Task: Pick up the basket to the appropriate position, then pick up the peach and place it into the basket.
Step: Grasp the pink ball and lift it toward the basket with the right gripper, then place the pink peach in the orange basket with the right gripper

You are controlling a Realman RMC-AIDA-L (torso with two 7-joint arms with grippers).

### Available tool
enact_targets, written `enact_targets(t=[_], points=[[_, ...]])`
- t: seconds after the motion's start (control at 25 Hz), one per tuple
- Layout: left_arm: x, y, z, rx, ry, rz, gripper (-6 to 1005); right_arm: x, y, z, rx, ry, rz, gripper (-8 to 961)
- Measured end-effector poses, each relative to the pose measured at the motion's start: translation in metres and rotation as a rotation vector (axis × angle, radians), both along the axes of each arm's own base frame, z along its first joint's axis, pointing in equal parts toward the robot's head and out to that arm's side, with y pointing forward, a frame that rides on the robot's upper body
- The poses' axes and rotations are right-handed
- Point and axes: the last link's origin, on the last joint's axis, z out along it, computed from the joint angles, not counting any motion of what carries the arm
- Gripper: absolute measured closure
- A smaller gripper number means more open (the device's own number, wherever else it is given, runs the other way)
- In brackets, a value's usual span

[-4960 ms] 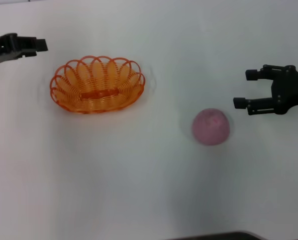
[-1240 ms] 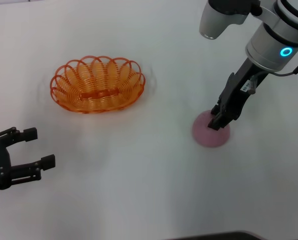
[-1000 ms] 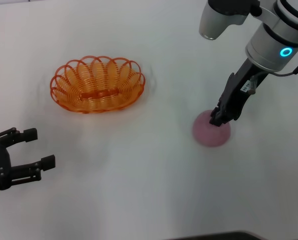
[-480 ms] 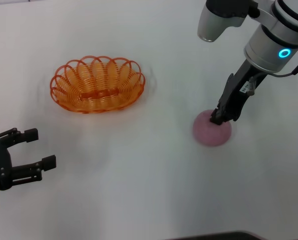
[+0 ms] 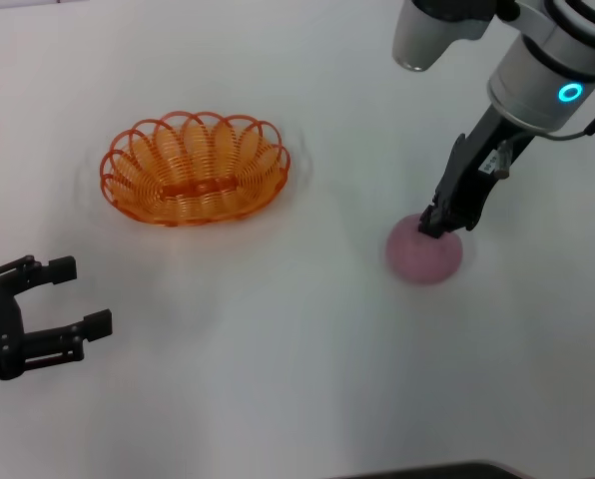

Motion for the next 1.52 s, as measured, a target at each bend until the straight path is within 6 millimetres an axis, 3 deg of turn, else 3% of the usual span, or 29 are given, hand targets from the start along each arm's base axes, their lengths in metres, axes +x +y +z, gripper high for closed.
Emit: enact_targets(t=[1.08, 1.52], points=[[0.0, 0.001, 0.002, 0.002, -0.002, 0.002, 109, -0.065, 0.008, 0.046, 0.062, 0.068, 0.143, 928], [0.001, 0.001, 0.002, 0.0, -0.004, 0.001, 109, -0.091, 0.025, 0.05, 0.188, 0.353, 0.223, 928]])
